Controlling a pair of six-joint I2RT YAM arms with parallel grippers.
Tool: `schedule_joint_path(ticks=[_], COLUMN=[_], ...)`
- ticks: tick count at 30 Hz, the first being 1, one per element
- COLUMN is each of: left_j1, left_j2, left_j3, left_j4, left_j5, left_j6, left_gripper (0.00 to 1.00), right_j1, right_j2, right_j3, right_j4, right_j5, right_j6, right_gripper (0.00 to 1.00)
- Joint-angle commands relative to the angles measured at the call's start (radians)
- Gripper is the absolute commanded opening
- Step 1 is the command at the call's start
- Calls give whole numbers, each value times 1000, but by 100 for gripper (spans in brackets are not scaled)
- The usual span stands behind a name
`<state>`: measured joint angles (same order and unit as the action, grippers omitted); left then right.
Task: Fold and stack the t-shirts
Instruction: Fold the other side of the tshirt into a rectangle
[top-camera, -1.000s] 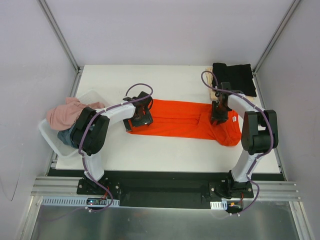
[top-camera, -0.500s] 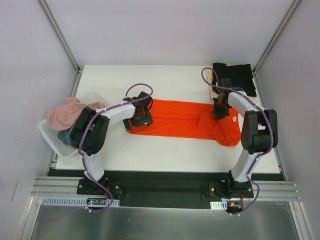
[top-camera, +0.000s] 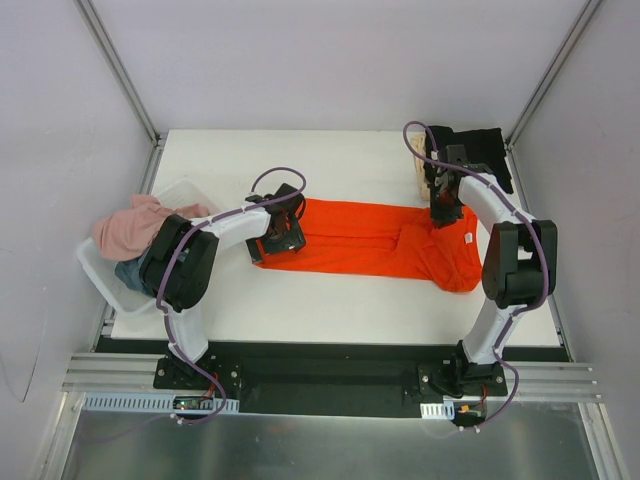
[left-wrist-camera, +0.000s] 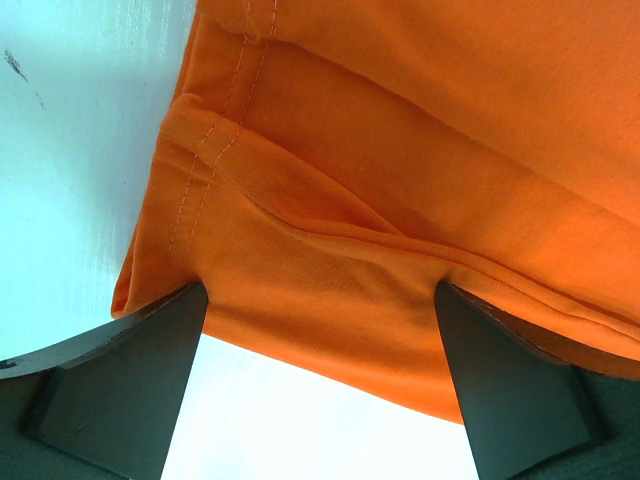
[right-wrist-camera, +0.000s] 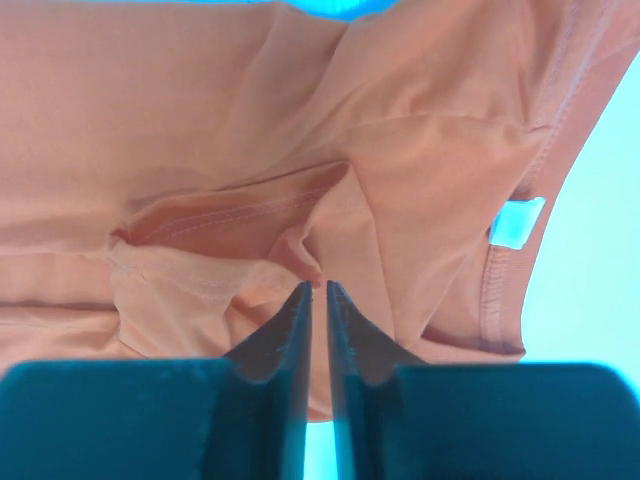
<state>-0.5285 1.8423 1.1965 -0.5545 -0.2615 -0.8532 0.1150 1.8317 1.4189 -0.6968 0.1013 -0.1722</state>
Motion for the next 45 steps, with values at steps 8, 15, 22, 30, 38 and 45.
schedule_joint_path(ticks=[8,15,22,30,38,45], left_j1=[21,21,21,21,21,22], left_j2=[-18,-22,-25,-25,-28,-18], left_j3=[-31,-43,-49,-43,-44,-51], left_j4=[-81,-82,-81,-82,-85,-93], left_j5=[-7,-5,-5,-2,-8,-5], left_j6=[8,-3,-4,-4,-7,-18], left_gripper=[98,99,98,98,98,97], right_j1=[3,-6,-6,-5,0,14], right_j2=[27,66,20,26,-37,-25], right_j3=[-69,-40,-116,-123,-51,38], right_j4=[2,29,37,45,23,-7], right_j5=[-52,-143,-153,-130,-14,23], right_j6=[46,63,89,109,68,-10], right_gripper=[32,36,34,8,1,1])
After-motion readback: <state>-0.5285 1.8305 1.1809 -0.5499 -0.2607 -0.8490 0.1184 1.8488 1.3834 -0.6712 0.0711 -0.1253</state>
